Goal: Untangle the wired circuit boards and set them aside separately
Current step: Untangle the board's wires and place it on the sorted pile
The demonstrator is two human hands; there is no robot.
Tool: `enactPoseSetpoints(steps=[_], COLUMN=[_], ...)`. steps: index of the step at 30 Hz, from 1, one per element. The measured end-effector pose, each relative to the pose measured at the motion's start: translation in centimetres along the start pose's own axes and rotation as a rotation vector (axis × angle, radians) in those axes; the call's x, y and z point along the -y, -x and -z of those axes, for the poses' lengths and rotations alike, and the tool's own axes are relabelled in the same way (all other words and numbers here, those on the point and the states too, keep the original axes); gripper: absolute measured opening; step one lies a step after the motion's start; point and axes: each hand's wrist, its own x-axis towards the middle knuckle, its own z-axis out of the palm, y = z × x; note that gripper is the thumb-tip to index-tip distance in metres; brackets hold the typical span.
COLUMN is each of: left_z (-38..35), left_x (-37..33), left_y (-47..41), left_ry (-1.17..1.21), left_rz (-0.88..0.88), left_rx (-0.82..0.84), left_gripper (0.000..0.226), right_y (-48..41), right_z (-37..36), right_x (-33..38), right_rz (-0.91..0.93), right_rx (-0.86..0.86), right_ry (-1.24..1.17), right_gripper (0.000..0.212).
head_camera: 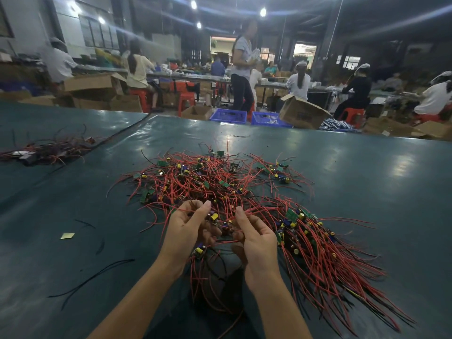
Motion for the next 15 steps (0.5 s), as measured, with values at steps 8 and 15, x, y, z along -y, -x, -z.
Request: enactPoseSetpoints(steps=[8, 15], left_z=[-0.29, -0.2], left_x=[0.35, 0.35], left_y=[0.16, -0.08], left_ry=[-0.182, 0.024], left_rz=[0.039, 0.058], left_rx=[0.103, 0.074], left_gripper=[0.025, 0.016], right_y=[0.4, -0.07], right_z=[-0.48, -0.22], right_x=[0.08, 0.38], right_rz=[0.055, -0.035], right_rx=[0.108, 0.041], right_ry=[-0.09, -0.165], right_gripper=[0.01, 0.008])
